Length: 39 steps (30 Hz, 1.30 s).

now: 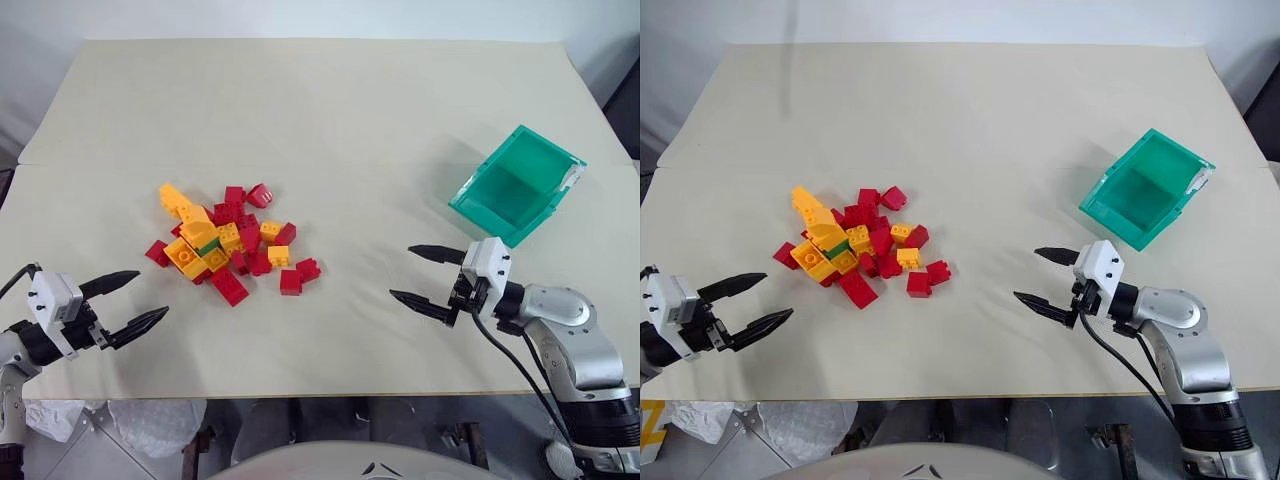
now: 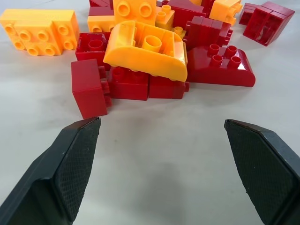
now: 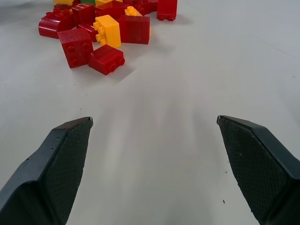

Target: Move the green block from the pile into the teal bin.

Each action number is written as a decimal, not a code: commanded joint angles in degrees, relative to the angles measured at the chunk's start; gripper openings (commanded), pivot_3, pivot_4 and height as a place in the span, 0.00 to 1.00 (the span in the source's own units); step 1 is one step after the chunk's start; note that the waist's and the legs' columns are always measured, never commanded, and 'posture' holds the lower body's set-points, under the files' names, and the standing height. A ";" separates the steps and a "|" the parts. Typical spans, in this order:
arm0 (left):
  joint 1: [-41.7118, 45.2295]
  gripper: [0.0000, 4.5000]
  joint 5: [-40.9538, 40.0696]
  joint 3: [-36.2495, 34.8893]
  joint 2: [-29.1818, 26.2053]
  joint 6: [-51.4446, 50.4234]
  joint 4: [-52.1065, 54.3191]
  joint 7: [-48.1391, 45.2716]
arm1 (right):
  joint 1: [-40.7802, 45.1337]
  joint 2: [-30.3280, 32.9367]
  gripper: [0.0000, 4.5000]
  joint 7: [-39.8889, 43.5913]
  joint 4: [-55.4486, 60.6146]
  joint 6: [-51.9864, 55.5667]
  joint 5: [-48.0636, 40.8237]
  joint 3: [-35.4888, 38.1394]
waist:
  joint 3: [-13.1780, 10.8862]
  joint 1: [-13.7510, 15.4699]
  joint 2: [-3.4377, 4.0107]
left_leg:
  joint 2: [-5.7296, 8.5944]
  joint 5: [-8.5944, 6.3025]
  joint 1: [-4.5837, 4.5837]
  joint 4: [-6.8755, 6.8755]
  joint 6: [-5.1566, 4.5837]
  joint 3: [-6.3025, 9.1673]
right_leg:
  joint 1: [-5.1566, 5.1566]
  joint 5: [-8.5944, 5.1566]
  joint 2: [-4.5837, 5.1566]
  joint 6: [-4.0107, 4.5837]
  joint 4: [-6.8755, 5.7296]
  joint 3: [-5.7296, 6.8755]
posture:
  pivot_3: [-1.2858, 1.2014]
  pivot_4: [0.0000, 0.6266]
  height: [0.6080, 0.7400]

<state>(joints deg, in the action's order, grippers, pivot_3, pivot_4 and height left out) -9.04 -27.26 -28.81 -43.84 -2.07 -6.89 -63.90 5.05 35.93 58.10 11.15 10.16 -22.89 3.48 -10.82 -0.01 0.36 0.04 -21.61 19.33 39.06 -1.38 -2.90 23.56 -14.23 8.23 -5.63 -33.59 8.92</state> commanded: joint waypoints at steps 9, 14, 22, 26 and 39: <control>1.12 1.00 -2.77 -2.32 -0.62 -3.86 6.28 3.71 | 1.25 0.57 0.99 0.21 -0.41 -0.10 -0.98 1.10 | 0.00 -0.01 0.00 | 0.00 0.00 0.00 0.00 0.00 0.00 | 0.00 0.00 -0.01 0.00 -0.01 -0.01 | 0.52 0.24 1.00; -0.16 0.86 -5.39 -1.64 -1.47 -4.18 9.65 -1.99 | 3.41 0.24 1.00 0.66 -2.21 -0.41 -0.82 0.53 | 0.00 -0.12 0.01 | -0.01 0.00 -0.01 0.00 0.00 -0.03 | 0.01 0.00 -0.02 0.00 -0.01 -0.02 | 0.52 0.24 1.00; -0.34 0.32 -4.90 2.04 -2.33 -2.63 11.96 -8.54 | 4.30 -0.43 1.00 0.80 -3.15 -0.98 -0.57 -0.22 | -0.03 0.08 0.05 | 0.02 0.01 0.00 0.02 -0.01 -0.04 | 0.00 0.00 -0.06 0.00 0.00 -0.02 | 0.52 0.24 1.00; 4.36 0.03 -3.23 6.24 -1.92 -2.09 9.09 -9.26 | 3.90 -1.00 1.00 0.40 -2.85 -1.28 -0.50 -0.58 | -0.03 0.18 0.06 | 0.03 0.01 0.00 0.04 -0.02 -0.03 | 0.00 0.00 -0.06 0.00 -0.04 -0.02 | 0.52 0.24 1.00; 36.23 0.01 10.23 15.65 5.31 10.79 -27.64 3.69 | 0.64 -2.17 1.00 -2.14 -0.26 -1.68 -0.31 0.21 | -0.04 0.36 0.03 | 0.07 0.08 0.00 0.15 -0.06 -0.10 | -0.01 0.01 -0.15 -0.02 -0.17 0.00 | 0.52 0.24 1.00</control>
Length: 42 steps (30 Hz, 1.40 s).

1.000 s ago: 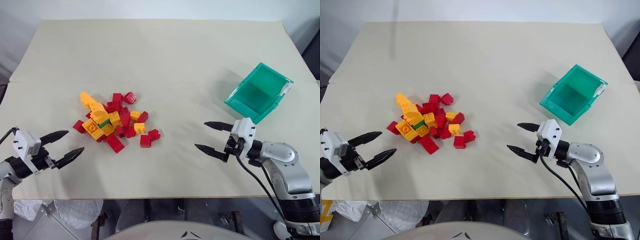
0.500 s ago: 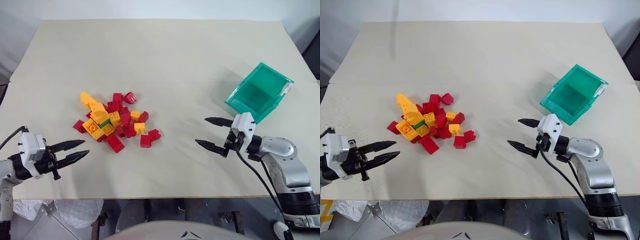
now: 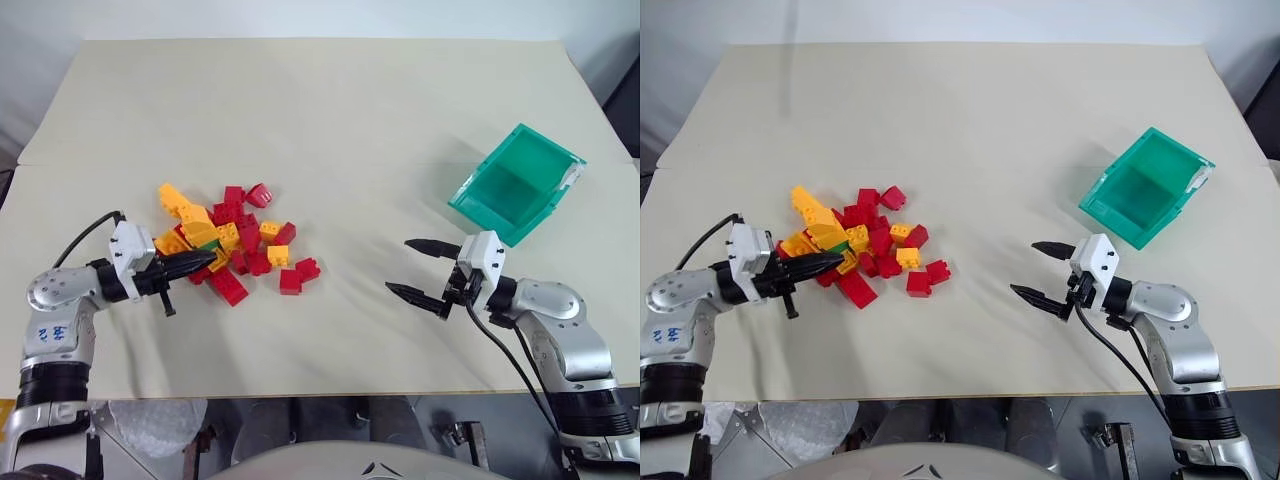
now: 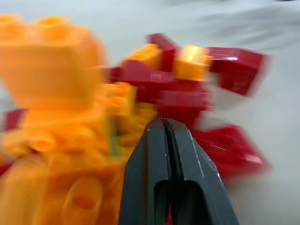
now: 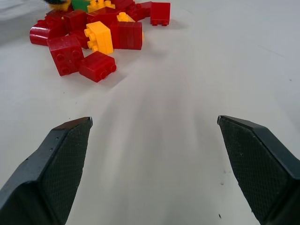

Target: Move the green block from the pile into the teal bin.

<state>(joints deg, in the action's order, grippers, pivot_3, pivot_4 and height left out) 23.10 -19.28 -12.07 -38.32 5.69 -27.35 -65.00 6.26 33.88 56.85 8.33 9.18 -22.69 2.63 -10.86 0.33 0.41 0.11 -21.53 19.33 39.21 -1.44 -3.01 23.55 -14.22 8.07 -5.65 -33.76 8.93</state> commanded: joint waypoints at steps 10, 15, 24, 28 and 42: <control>10.97 0.01 2.31 -3.81 -1.15 4.24 -18.05 12.71 | -1.04 -0.52 1.00 -2.25 2.58 -1.19 -0.31 0.63 | 0.01 -0.38 -0.04 | 0.02 0.05 -0.04 0.02 -0.03 -0.05 | 0.01 0.02 0.02 -0.04 -0.06 -0.07 | 0.52 0.24 1.00; 6.56 0.01 -1.09 -2.17 0.79 1.12 -8.64 6.17 | 1.02 -1.12 1.00 -1.95 0.67 -1.65 0.11 -0.20 | 0.01 -0.38 -0.04 | 0.03 0.05 -0.04 0.03 -0.03 -0.05 | 0.01 0.02 0.05 -0.04 -0.07 -0.09 | 0.52 0.24 1.00; 0.78 0.01 -3.03 4.52 4.03 -6.19 6.07 -1.91 | 4.09 -1.52 1.00 -0.51 -2.50 -2.60 0.73 -0.95 | 0.01 -0.20 -0.04 | 0.05 0.05 -0.01 0.10 -0.04 -0.03 | -0.01 0.03 0.06 -0.05 -0.08 -0.08 | 0.52 0.24 1.00; 0.20 0.01 -4.71 3.90 3.84 -7.25 9.29 -3.27 | 4.62 -1.41 1.00 -0.32 -2.97 -2.82 0.67 -1.01 | 0.01 -0.32 -0.04 | 0.02 0.05 -0.01 0.14 -0.04 -0.02 | -0.01 0.03 0.04 -0.05 -0.10 -0.08 | 0.52 0.24 1.00; -23.73 0.27 -14.25 -21.06 -12.36 -27.94 26.04 2.03 | 7.90 -1.19 1.00 3.11 -6.75 -3.21 0.71 -2.10 | -0.08 -0.59 0.01 | -0.04 -0.04 -0.01 0.11 -0.03 -0.02 | 0.04 0.02 0.10 -0.05 -0.02 -0.20 | 0.52 0.24 1.00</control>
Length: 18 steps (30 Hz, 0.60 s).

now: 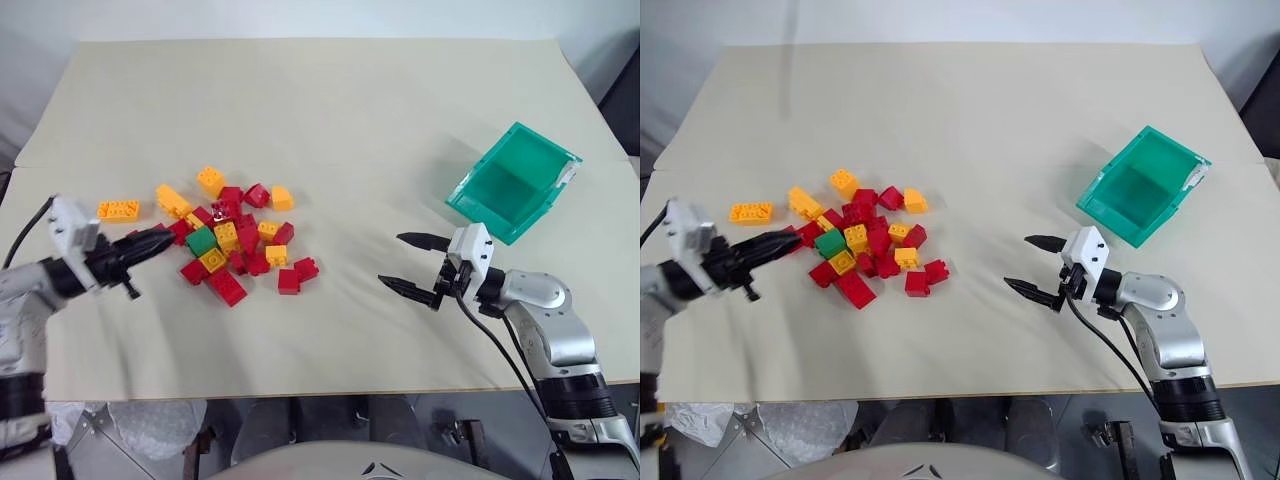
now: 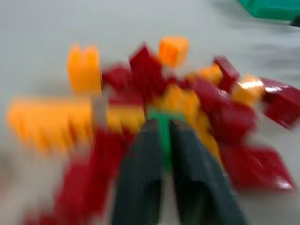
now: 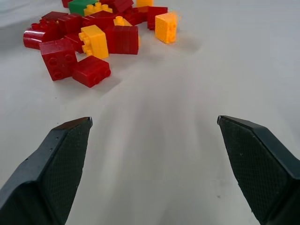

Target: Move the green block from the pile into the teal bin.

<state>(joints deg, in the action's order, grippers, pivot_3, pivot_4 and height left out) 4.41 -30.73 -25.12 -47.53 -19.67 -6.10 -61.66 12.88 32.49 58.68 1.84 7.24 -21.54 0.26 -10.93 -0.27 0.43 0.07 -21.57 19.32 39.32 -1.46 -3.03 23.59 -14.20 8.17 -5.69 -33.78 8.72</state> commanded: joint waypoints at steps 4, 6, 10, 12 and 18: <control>-13.37 0.54 -2.91 -14.54 -5.51 -3.19 7.31 -3.79 | 3.01 -0.12 1.00 2.67 -2.10 -1.34 -0.35 -0.40 | -0.07 0.33 0.10 | -0.05 -0.03 0.01 0.00 0.06 0.06 | -0.01 -0.03 -0.02 0.04 0.02 0.03 | 0.52 0.24 1.00; -15.99 0.67 -3.21 -17.15 -6.20 -3.91 8.31 -4.63 | 3.74 -0.32 1.00 3.31 -2.92 -1.56 -0.20 -0.79 | -0.09 0.41 0.14 | -0.02 -0.03 0.01 0.00 0.06 0.06 | -0.01 -0.03 0.04 0.05 0.01 0.05 | 0.52 0.24 1.00; -15.63 0.94 -2.12 -17.76 -6.18 -2.59 9.34 -3.19 | 5.59 -1.09 1.00 3.98 -4.74 -2.06 -0.09 -1.57 | -0.09 0.32 0.15 | -0.03 -0.04 0.01 0.00 0.06 0.07 | 0.00 -0.03 0.23 0.06 -0.01 0.04 | 0.52 0.24 1.00; -12.37 0.99 -1.59 -14.90 -5.07 -1.74 10.47 -0.71 | 5.96 -1.40 1.00 4.04 -5.10 -2.35 0.02 -1.89 | -0.10 0.39 0.15 | -0.01 -0.04 0.01 0.00 0.06 0.07 | 0.00 -0.03 0.22 0.06 -0.02 0.06 | 0.52 0.24 1.00; -2.44 0.99 3.02 -1.02 -5.40 -5.51 11.59 5.71 | 5.56 -1.60 1.00 3.73 -4.25 -2.21 -0.05 -1.84 | -0.10 0.25 0.16 | 0.08 -0.04 0.01 -0.01 0.05 0.05 | 0.01 -0.03 0.10 0.05 -0.05 0.05 | 0.52 0.24 1.00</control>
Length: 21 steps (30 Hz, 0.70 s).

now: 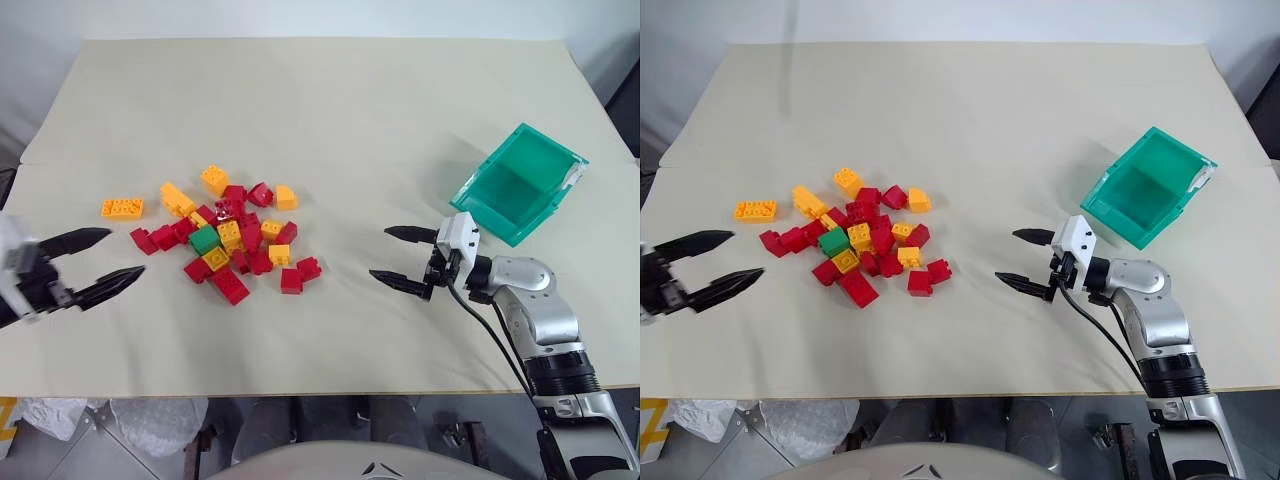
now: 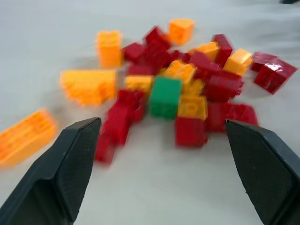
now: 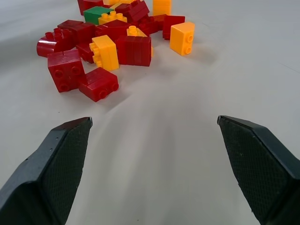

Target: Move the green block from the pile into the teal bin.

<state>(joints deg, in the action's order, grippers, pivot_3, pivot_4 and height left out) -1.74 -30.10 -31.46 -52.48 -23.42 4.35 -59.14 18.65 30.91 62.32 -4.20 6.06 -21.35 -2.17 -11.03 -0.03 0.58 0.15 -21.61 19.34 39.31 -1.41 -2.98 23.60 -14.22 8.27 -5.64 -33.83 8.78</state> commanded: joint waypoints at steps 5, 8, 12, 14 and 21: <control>14.61 0.99 8.03 17.28 -0.27 -6.13 -3.11 7.19 | -1.59 0.05 1.00 -0.89 2.99 -1.04 -0.17 1.15 | 0.00 -0.04 0.00 | -0.01 0.00 0.02 0.00 -0.01 -0.04 | 0.02 0.00 -0.10 -0.01 -0.02 0.00 | 0.52 0.24 1.00; 19.94 0.99 12.23 24.21 -0.93 -7.60 -6.15 6.97 | -2.60 -0.08 1.00 -2.00 4.08 -0.88 -0.22 1.52 | 0.00 -0.06 0.00 | -0.02 0.01 0.03 0.00 -0.01 -0.06 | 0.03 0.00 -0.15 -0.01 0.00 -0.01 | 0.52 0.24 1.00; 27.57 0.99 18.67 33.88 -1.64 -8.44 -13.03 3.88 | -5.74 0.15 1.00 -4.47 7.15 -0.50 -0.46 2.69 | 0.01 0.01 0.00 | -0.07 0.01 0.01 0.00 0.00 -0.13 | 0.03 0.00 -0.27 -0.01 0.00 -0.06 | 0.52 0.24 1.00; 29.00 0.99 19.25 34.53 -0.96 -8.41 -14.73 3.79 | -6.86 0.40 1.00 -5.11 8.33 -0.21 -0.67 2.97 | 0.02 0.00 0.02 | -0.07 0.01 -0.04 0.00 0.00 -0.18 | 0.02 0.00 -0.28 -0.01 -0.04 -0.10 | 0.52 0.24 1.00; 31.38 0.67 21.39 35.62 0.27 -8.45 -17.80 2.98 | -9.95 0.73 1.00 -6.76 11.34 0.15 -0.96 3.77 | 0.07 0.04 0.10 | -0.06 0.03 -0.15 0.00 -0.02 -0.29 | 0.01 0.01 -0.26 -0.03 -0.11 -0.28 | 0.52 0.24 1.00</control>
<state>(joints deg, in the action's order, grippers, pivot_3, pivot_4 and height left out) 30.94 -9.94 2.12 -52.61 -30.81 -11.96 -55.66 8.94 31.03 55.98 4.44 6.39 -21.47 0.25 -10.97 0.01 0.68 0.10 -21.58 19.17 39.32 -1.44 -3.29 23.61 -14.21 8.01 -5.67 -33.96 8.46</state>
